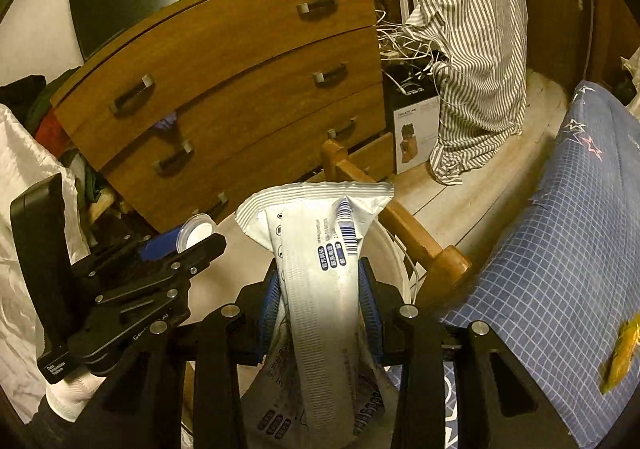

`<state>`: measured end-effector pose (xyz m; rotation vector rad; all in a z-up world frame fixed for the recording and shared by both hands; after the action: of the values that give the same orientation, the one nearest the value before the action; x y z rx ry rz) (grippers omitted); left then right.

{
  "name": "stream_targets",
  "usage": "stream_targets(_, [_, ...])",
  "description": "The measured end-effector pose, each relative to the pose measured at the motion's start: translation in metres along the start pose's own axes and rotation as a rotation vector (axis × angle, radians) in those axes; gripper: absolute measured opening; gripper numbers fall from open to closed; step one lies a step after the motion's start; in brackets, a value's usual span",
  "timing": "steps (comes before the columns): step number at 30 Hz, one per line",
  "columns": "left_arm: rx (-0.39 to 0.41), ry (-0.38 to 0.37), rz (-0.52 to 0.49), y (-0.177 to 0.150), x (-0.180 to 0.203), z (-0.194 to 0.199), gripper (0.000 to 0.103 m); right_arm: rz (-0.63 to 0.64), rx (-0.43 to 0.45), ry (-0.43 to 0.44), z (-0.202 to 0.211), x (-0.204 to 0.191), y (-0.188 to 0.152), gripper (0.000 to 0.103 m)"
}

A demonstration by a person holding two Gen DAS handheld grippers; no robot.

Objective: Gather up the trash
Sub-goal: 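Open both tools to drop the cup lid and wipes packet into the bucket, then move both open tools back over the trash on the bed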

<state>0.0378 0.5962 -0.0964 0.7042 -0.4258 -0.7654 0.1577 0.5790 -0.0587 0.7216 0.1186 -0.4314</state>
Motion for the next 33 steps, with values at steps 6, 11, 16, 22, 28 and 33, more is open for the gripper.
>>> stream_targets(6, [-0.009, 0.006, -0.001, 0.0, -0.001, -0.004, 0.05, 0.009, -0.007, 0.004, -0.002, 0.001, -0.001, 0.045])
stream_targets(11, [0.001, 0.028, 0.022, -0.001, -0.01, -0.003, 0.066, -0.01, 0.025, 0.012, 0.006, 0.007, -0.002, 0.062])
stream_targets(16, [0.015, 0.025, 0.019, -0.002, -0.007, 0.006, 0.066, -0.015, 0.052, 0.025, 0.022, 0.011, -0.008, 0.062])
stream_targets(22, [0.035, -0.017, -0.022, -0.009, 0.025, 0.024, 0.066, -0.01, 0.107, 0.017, 0.062, 0.019, -0.031, 0.062])
stream_targets(28, [0.029, -0.107, -0.096, -0.035, 0.083, 0.035, 0.066, -0.057, 0.181, -0.011, 0.123, 0.058, -0.098, 0.062])
stream_targets(33, [-0.034, -0.215, -0.179, -0.075, 0.158, 0.025, 0.066, -0.169, 0.206, -0.09, 0.176, 0.134, -0.2, 0.062])
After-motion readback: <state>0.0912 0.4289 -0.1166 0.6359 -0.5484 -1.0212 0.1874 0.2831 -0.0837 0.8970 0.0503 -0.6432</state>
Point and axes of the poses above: each gripper's, at about its wrist camera, not at the fingertips, and z roughly against the way its jaws point, x to its right, y to its top, the point moved 7 cm from there along -z, roughly the way its jaws point
